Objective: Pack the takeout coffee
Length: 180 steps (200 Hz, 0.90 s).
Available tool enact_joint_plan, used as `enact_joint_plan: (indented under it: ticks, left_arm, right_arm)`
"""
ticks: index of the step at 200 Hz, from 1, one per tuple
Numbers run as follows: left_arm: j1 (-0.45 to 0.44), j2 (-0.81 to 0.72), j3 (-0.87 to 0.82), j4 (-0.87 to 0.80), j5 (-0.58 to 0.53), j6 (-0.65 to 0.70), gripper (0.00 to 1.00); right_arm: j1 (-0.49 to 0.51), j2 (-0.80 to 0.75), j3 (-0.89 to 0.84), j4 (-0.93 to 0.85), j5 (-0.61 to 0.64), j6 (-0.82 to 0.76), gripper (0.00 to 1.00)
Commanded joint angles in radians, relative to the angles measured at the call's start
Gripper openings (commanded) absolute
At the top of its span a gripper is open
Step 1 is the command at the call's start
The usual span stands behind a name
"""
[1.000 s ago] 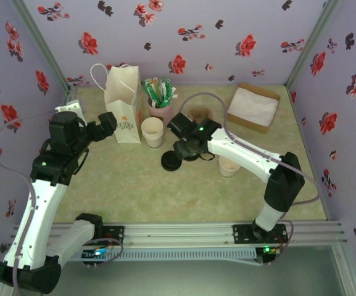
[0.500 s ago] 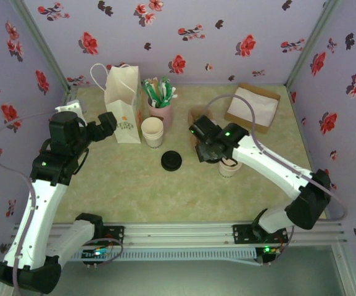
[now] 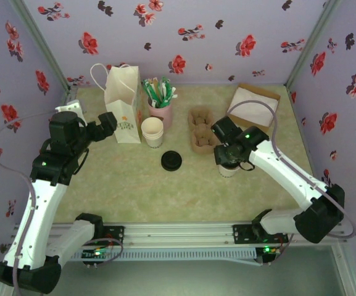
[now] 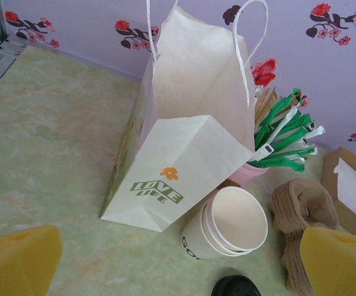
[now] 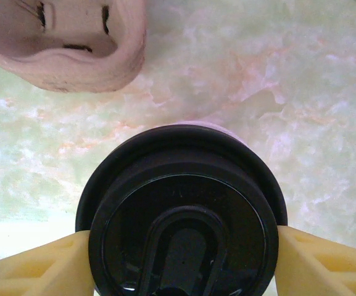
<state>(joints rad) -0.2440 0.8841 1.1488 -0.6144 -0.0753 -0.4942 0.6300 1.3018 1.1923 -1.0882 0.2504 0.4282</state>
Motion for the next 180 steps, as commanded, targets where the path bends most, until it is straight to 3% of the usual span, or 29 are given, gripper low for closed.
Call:
enact_joint_plan:
  ticks: [1,52,180]
  left_arm:
    - [0.007,0.0,-0.004,0.009,0.009,-0.002,1.0]
    - [0.007,0.006,-0.004,0.01,0.011,-0.001,1.0]
    - [0.008,0.009,-0.004,0.01,0.011,-0.001,1.0]
  right_arm:
    - [-0.03,-0.006,-0.022,-0.004,-0.046,-0.012,0.68]
    - [-0.101,0.005,-0.051,0.023,-0.091,-0.043,0.68]
    - [-0.13,0.053,-0.069,0.082,-0.106,-0.049,0.66]
